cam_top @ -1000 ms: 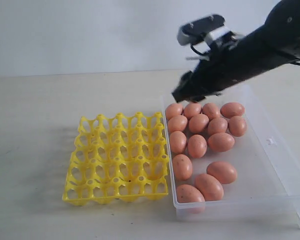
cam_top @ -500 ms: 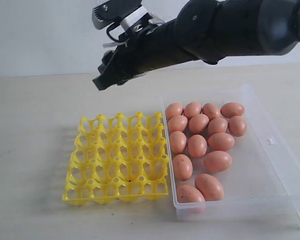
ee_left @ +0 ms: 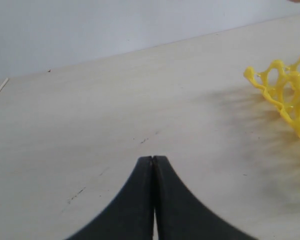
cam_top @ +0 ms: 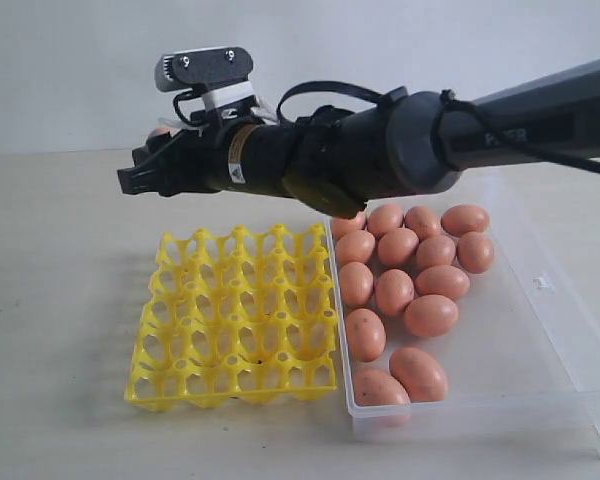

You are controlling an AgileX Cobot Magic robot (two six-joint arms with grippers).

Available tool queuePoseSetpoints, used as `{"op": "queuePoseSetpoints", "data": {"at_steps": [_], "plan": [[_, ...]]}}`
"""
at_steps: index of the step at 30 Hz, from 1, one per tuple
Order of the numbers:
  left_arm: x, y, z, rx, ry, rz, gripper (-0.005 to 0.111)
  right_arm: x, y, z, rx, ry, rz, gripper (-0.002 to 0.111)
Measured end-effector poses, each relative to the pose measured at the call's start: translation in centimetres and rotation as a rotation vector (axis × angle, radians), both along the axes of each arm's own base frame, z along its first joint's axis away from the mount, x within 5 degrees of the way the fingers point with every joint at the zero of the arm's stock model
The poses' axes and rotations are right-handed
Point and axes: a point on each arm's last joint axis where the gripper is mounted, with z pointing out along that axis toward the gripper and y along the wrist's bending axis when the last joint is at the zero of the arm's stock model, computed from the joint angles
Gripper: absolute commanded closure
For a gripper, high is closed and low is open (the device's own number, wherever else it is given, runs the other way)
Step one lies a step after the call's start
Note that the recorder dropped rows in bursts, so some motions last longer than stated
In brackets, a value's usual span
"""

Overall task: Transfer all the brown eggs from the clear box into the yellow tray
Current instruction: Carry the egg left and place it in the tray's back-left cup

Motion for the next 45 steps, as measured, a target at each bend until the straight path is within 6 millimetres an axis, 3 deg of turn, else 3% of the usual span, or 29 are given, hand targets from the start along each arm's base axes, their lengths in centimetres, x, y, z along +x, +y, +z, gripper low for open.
{"op": "queuePoseSetpoints", "data": {"at_steps": [12,20,29,39,45], "plan": [[0.0,0.0,0.0,0.000,0.000,0.000,0.107,0.0,0.9,-6.1,-0.005,0.098,0.056,0.108],[0.0,0.0,0.0,0.000,0.000,0.000,0.107,0.3,0.7,-8.0,-0.030,0.120,0.055,0.106],[0.0,0.0,0.0,0.000,0.000,0.000,0.107,1.6,1.4,-8.3,-0.013,0.093,0.056,0.092],[0.0,0.0,0.0,0.000,-0.002,0.000,0.107,1.9,1.4,-8.8,-0.025,0.087,0.064,0.052],[0.0,0.0,0.0,0.000,-0.002,0.000,0.107,1.9,1.4,-8.8,-0.024,0.084,0.066,0.045]]}}
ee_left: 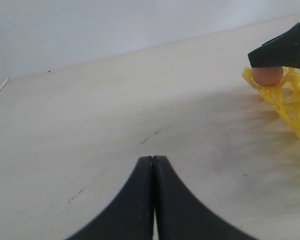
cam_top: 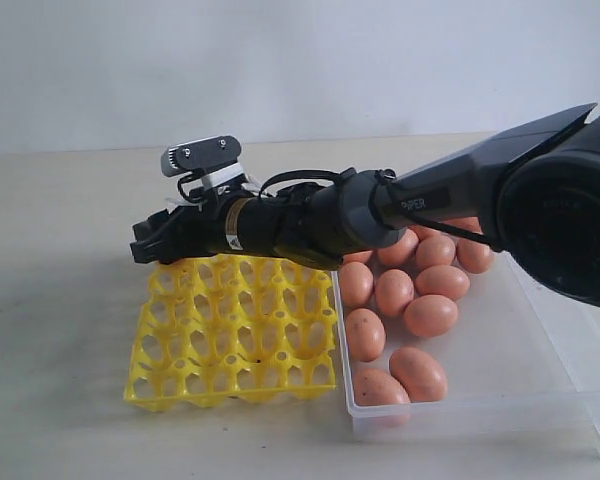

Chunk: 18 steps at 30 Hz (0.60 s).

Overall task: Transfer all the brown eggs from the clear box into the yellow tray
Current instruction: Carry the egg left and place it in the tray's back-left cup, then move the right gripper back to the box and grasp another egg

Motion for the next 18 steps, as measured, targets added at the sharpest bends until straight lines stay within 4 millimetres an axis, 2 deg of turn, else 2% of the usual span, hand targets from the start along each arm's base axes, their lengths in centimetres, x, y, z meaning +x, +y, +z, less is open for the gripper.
{"op": "queuePoseSetpoints", "data": {"at_steps": [3,5,6,9,12,15,17,18], "plan": [[0.0,0.0,0.0,0.000,0.000,0.000,0.107,0.0,0.0,0.0,-0.003,0.000,0.000,0.050],[0.0,0.0,0.0,0.000,0.000,0.000,0.107,0.1,-0.2,0.0,-0.022,0.014,-0.019,0.061],[0.0,0.0,0.0,0.000,0.000,0.000,0.107,0.1,-0.3,0.3,-0.034,0.020,-0.034,0.071],[0.0,0.0,0.0,0.000,0.000,0.000,0.107,0.4,-1.1,2.6,-0.105,0.019,-0.106,0.092],[0.0,0.0,0.0,0.000,0.000,0.000,0.107,0.7,-2.9,7.3,-0.166,0.015,-0.226,0.107],[0.0,0.0,0.0,0.000,0.000,0.000,0.107,0.0,-5.3,13.0,-0.248,-0.019,-0.320,0.108],[0.0,0.0,0.0,0.000,0.000,0.000,0.107,-1.1,-6.9,16.2,-0.348,-0.025,-0.343,0.108],[0.0,0.0,0.0,0.000,0.000,0.000,0.107,-1.8,-7.8,17.2,-0.416,-0.004,-0.351,0.108]]}}
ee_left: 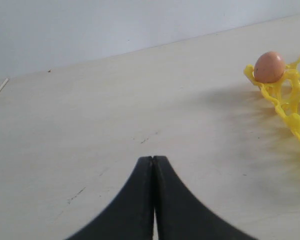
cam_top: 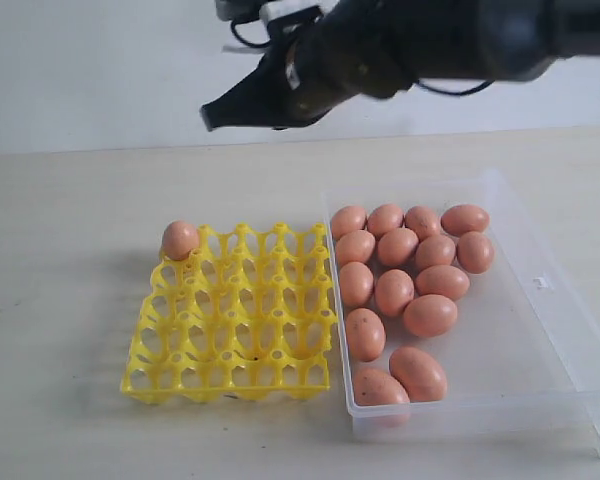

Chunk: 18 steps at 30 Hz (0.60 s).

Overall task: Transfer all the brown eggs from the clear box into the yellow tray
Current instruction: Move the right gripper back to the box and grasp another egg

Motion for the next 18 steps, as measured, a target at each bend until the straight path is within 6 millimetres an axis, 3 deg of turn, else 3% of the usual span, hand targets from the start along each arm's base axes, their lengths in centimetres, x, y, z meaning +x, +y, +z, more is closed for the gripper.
{"op": "queuePoseSetpoints", "data": {"at_steps": [3,5,9,13,18], "plan": [[0.0,0.0,0.0,0.000,0.000,0.000,0.107,-2.6,-2.8,2.4,-0.179,0.147,-0.010,0.106],[0.0,0.0,0.0,0.000,0.000,0.000,0.107,-4.1,-4.5,2.4,-0.246,0.255,-0.019,0.101],[0.0,0.0,0.0,0.000,0.000,0.000,0.107,-6.7,-7.5,-0.5,-0.312,0.478,-0.029,0.080],[0.0,0.0,0.0,0.000,0.000,0.000,0.107,-9.2,-8.5,-3.6,-0.317,0.658,0.021,0.058],[0.0,0.0,0.0,0.000,0.000,0.000,0.107,-10.9,-9.2,-6.0,-0.347,0.761,0.032,0.051]]}}
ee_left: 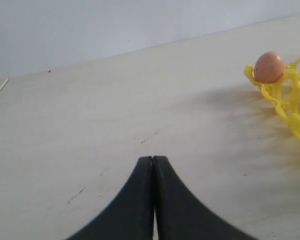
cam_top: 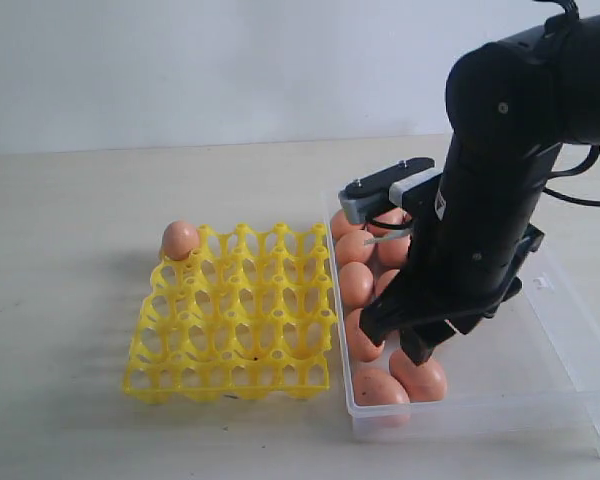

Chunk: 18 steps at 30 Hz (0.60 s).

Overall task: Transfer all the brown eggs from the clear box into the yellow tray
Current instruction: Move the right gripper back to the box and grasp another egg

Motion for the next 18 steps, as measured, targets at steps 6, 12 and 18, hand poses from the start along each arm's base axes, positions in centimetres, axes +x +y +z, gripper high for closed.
{"op": "queuePoseSetpoints", "data": {"at_steps": [6,12,18], "plan": [[0.0,0.0,0.0,0.000,0.000,0.000,0.107,-0.3,-0.3,-1.2,-0.027,0.029,0.004,0.051],[0.0,0.0,0.0,0.000,0.000,0.000,0.107,1.0,0.5,-3.1,-0.003,-0.018,0.012,0.051],[0.0,0.0,0.0,0.000,0.000,0.000,0.107,1.9,0.3,-5.4,-0.054,-0.007,0.034,0.051]]}}
